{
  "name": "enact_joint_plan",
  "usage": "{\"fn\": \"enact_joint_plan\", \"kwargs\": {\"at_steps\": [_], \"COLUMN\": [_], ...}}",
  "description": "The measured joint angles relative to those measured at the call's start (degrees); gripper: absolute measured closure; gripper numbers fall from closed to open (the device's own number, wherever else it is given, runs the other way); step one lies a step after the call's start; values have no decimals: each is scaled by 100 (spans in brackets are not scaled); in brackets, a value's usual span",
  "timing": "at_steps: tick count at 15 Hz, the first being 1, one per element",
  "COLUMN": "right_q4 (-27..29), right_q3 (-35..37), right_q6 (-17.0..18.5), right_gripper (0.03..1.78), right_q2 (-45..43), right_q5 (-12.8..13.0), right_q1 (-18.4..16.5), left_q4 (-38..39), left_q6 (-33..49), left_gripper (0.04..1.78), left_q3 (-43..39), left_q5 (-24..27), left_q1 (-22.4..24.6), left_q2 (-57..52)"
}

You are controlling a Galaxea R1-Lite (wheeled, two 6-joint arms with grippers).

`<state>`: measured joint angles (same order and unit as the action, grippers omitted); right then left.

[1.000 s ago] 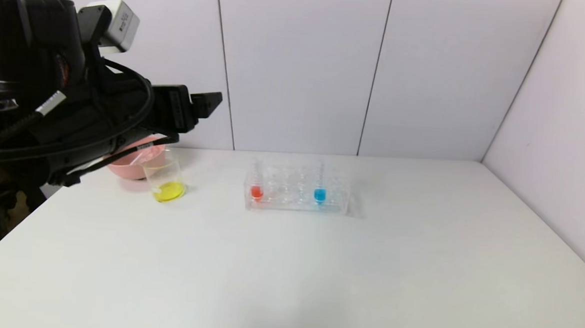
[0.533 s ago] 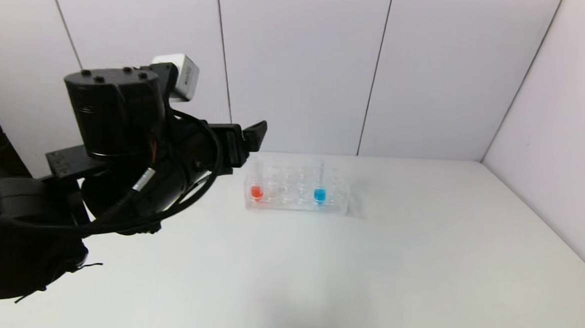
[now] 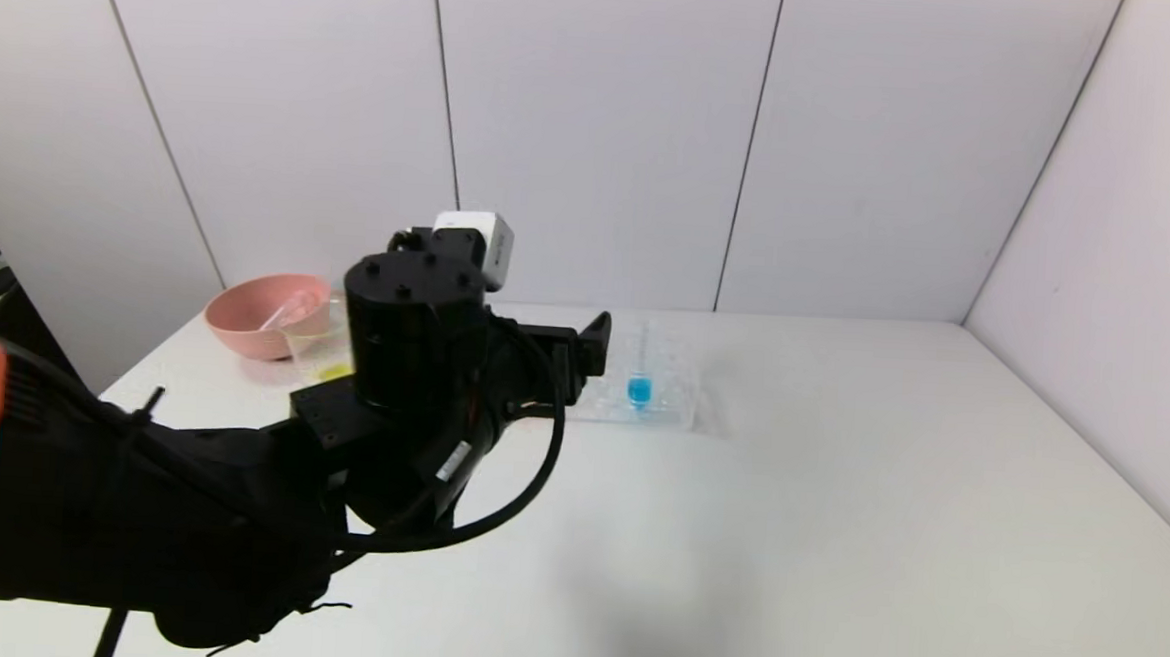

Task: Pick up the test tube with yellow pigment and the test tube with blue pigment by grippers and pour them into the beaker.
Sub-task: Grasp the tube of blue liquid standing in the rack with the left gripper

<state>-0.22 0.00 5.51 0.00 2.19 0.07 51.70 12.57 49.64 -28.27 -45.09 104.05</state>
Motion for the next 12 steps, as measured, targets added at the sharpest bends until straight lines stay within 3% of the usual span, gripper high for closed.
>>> {"fn": "enact_joint_plan", "kwargs": {"at_steps": [7,12], "right_q4": [1,0], "right_q3": [0,0], "right_q6": [0,0], "right_gripper": [10,10], "right_q2": [0,0], "right_q5": [0,0], "right_q1": [0,-5], "left_q4": [944,896], "left_q6": [2,-37], "left_gripper": [4,4], "left_q3": [383,968], "left_q5": [-400,-397], "left_q1": [-286,-336], "left_q2": [1304,1875]}}
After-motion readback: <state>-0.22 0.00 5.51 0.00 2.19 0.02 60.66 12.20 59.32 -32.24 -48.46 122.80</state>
